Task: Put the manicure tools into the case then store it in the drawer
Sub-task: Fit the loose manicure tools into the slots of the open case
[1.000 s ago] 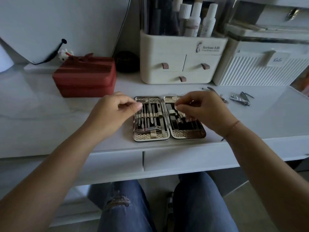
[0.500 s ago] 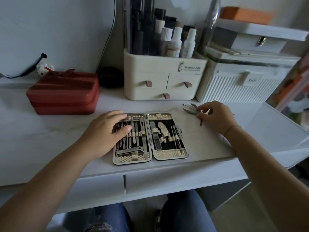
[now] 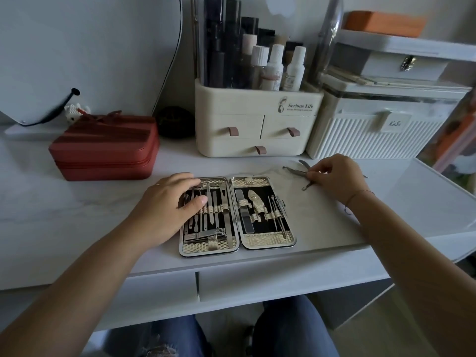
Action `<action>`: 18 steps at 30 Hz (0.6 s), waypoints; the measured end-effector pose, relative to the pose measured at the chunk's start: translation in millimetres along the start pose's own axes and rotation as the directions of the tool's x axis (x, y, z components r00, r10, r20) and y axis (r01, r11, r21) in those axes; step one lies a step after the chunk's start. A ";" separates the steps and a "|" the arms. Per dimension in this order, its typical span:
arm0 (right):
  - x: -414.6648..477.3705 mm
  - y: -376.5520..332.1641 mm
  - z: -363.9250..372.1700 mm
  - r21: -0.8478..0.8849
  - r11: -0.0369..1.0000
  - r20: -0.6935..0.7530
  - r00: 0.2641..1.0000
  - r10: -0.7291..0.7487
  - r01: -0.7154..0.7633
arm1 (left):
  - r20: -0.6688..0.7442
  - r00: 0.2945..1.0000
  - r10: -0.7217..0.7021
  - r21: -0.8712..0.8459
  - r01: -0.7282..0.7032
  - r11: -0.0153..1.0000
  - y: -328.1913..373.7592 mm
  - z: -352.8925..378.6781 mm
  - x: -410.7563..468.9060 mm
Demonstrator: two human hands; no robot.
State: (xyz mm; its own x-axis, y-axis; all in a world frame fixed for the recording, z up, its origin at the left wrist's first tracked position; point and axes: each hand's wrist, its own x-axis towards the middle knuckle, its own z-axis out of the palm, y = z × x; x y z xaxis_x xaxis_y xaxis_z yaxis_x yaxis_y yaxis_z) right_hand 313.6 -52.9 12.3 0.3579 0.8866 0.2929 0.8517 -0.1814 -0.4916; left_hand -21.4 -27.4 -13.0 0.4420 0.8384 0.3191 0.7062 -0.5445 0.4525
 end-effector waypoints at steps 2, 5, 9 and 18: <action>-0.9 -0.5 -0.1 0.042 0.999 -0.013 0.999 0.029 -0.029 | 0.004 1.000 -0.005 -0.005 0.005 1.000 0.3 -0.1 0.0; -1.9 -0.7 -0.6 0.091 0.995 -0.033 0.998 0.047 -0.044 | 0.005 1.000 -0.006 -0.004 0.006 1.000 0.5 -0.5 -0.3; -3.3 -1.3 -1.9 0.133 0.991 -0.058 0.998 0.018 -0.010 | 0.000 1.000 -0.006 -0.003 0.006 1.000 0.4 -0.4 0.0; -29.8 -42.4 -14.6 0.647 0.762 0.272 0.943 -0.191 -0.032 | 0.007 1.000 -0.005 0.010 0.005 1.000 3.2 -1.3 -0.2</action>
State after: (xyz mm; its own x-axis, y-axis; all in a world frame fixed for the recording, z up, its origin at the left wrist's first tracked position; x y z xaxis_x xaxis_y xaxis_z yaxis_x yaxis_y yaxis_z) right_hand 272.4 -77.9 36.4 0.0707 0.9866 0.1473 0.3898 0.1086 -0.9145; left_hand -19.9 -29.4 -10.6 0.4421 0.8413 0.3111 0.7138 -0.5400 0.4460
